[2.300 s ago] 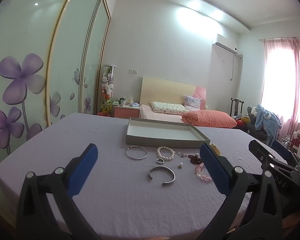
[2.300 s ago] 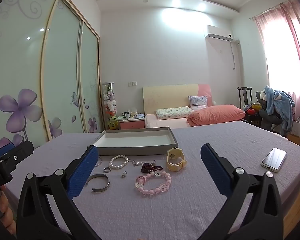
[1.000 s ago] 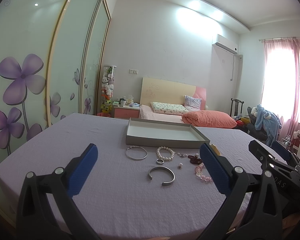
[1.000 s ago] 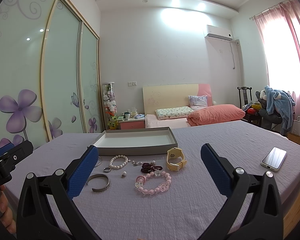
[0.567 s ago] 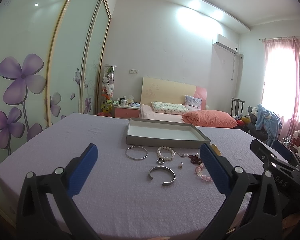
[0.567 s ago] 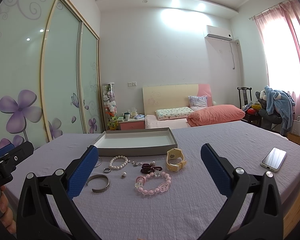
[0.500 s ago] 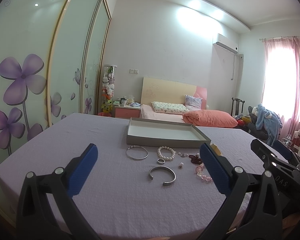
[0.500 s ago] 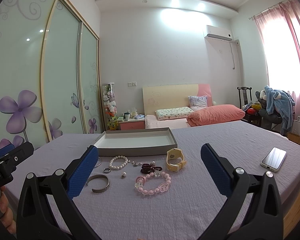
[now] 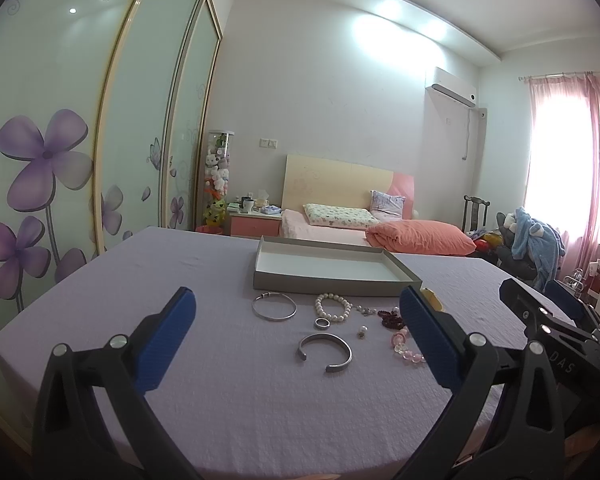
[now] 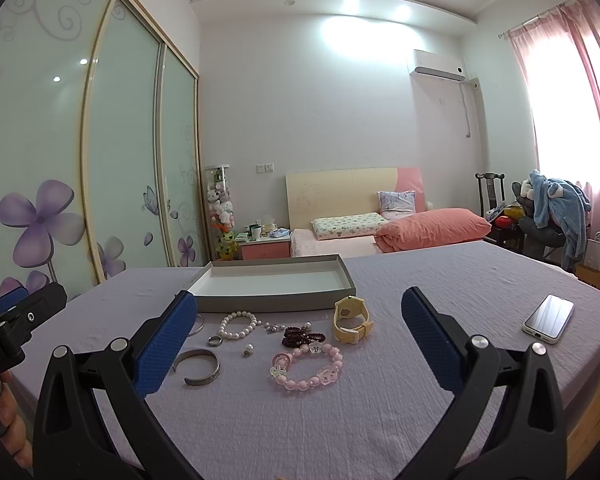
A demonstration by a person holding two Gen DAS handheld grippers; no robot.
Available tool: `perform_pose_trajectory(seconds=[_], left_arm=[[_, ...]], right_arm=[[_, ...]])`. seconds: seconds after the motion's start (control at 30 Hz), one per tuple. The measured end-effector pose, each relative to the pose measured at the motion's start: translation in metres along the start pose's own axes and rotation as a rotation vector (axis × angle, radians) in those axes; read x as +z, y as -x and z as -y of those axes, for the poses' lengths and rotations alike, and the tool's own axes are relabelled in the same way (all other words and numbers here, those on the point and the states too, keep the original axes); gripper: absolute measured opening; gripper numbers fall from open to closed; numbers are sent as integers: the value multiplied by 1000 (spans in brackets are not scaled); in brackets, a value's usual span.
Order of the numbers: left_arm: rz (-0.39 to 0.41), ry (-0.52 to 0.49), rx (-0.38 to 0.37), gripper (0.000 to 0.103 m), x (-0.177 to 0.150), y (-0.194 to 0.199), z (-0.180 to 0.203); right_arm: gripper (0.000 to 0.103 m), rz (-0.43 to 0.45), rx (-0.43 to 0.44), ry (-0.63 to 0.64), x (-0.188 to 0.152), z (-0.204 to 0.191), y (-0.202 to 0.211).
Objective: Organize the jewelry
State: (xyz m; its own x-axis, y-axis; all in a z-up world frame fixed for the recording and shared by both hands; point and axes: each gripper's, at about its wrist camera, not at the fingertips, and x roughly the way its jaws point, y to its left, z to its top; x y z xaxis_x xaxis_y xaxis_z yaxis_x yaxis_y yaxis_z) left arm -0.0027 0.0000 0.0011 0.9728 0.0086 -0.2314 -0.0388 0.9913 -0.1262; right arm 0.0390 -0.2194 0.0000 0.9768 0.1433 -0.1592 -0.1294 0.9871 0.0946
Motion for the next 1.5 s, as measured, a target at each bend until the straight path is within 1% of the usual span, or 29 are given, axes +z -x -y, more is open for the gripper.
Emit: perform_pose_trajectory(seconds=[0.2,0.33,0.63,0.77,0.8,0.83,0.87,0.93,0.97,1.0,1.03,1.1,1.17,1.2,1.27,1.37,1.4,1.47,1.5], left_arm=[[-20,4,5,99,-1,-6,0],[-54,6,17,99,-3,-17,-2],[-162,4,16,99,-12,-60,-7],[-210,3,8,99,-16,-81,-8],[-223,4,4,99,-17,-87,-9],[-231,5,0,99,-17,-92,-9],[-239,5,-3,99,-19,-96,-9],[-257,3,3,99,-20,-105,-9],[-266,2,6,99,-21,-108,-9],[-276,1,7,99,-22,-111,-8],[-286,1,5,99,-23,-115,-7],[-299,-2,4,99,-25,-120,-7],[-309,-4,4,99,-27,-123,-7],[-317,-3,2,99,-28,-126,-7],[-327,-1,-1,99,-29,-129,-7],[-344,-1,-7,99,-31,-134,-5],[-350,-2,-9,99,-31,-136,-5],[-357,-5,-12,99,-32,-139,-3],[-364,-7,-12,99,-33,-141,-2]], right_arm=[[101,-28,-3,-4,-1,2,-8],[101,-68,-5,-12,-4,3,-19],[101,-220,-36,-55,-16,20,-62],[101,-313,-63,-80,-19,33,-90],[98,-339,-68,-81,-21,35,-96],[92,-379,-69,-74,-22,36,-106],[90,-414,-72,-62,-24,35,-114],[78,-488,-83,-38,-28,35,-131],[76,-515,-83,-34,-31,35,-137],[71,-552,-85,-32,-33,36,-144],[64,-586,-85,-32,-35,38,-150],[57,-644,-89,-26,-41,41,-161],[47,-674,-88,-16,-46,42,-165],[41,-690,-86,-13,-48,42,-167],[36,-693,-92,7,-50,40,-166],[34,-696,-87,24,-49,39,-165],[32,-694,-86,30,-50,38,-164],[26,-690,-79,40,-49,36,-164],[18,-689,-75,42,-49,36,-164]])
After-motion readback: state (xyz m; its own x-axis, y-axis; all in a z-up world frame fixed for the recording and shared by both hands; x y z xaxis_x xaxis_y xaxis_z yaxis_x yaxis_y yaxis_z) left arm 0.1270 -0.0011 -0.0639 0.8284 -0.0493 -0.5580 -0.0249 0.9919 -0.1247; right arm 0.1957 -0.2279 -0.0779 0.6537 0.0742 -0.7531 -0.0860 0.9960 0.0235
